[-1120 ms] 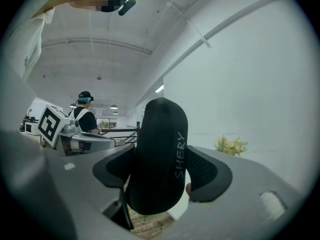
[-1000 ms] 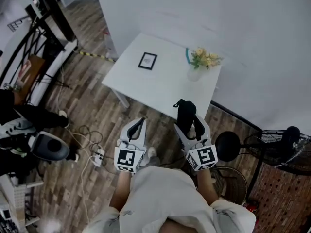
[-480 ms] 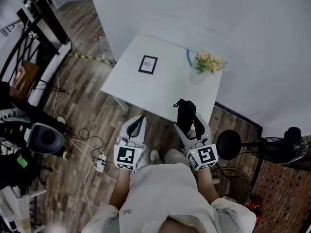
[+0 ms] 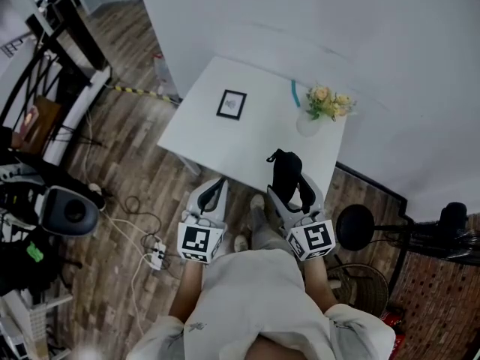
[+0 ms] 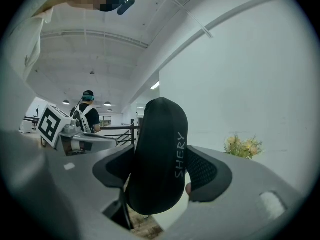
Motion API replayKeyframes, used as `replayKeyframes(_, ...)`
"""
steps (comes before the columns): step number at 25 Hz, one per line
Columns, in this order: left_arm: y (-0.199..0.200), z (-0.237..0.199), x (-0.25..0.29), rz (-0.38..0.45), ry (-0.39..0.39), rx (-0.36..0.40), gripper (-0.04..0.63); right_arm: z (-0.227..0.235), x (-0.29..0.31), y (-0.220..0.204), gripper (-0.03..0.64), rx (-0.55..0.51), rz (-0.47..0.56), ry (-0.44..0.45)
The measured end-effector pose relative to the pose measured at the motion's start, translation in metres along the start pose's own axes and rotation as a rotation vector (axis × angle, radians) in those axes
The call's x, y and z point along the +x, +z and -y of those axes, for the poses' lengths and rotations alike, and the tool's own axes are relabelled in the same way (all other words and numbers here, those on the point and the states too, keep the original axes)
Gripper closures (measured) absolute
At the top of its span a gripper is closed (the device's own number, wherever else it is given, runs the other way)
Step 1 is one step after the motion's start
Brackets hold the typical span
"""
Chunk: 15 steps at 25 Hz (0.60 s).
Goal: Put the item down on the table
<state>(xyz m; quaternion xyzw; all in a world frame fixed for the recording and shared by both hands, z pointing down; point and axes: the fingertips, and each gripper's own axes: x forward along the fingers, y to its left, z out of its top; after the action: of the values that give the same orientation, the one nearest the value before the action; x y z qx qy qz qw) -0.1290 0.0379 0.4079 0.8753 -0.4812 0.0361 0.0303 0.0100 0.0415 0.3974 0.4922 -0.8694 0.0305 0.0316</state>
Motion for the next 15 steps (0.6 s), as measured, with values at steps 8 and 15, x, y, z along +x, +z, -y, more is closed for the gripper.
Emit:
replayKeyframes(8,0.006,-0.019,0.036,-0.012,0.016,-0.006,0.578,0.024,0.034,0.004,0.293,0.004,0.001,0.004)
replayKeyframes(15,0.012,-0.038,0.088,-0.015,0.024,0.005,0.578,0.058,0.078,0.013,0.293,0.005,0.014,0.026)
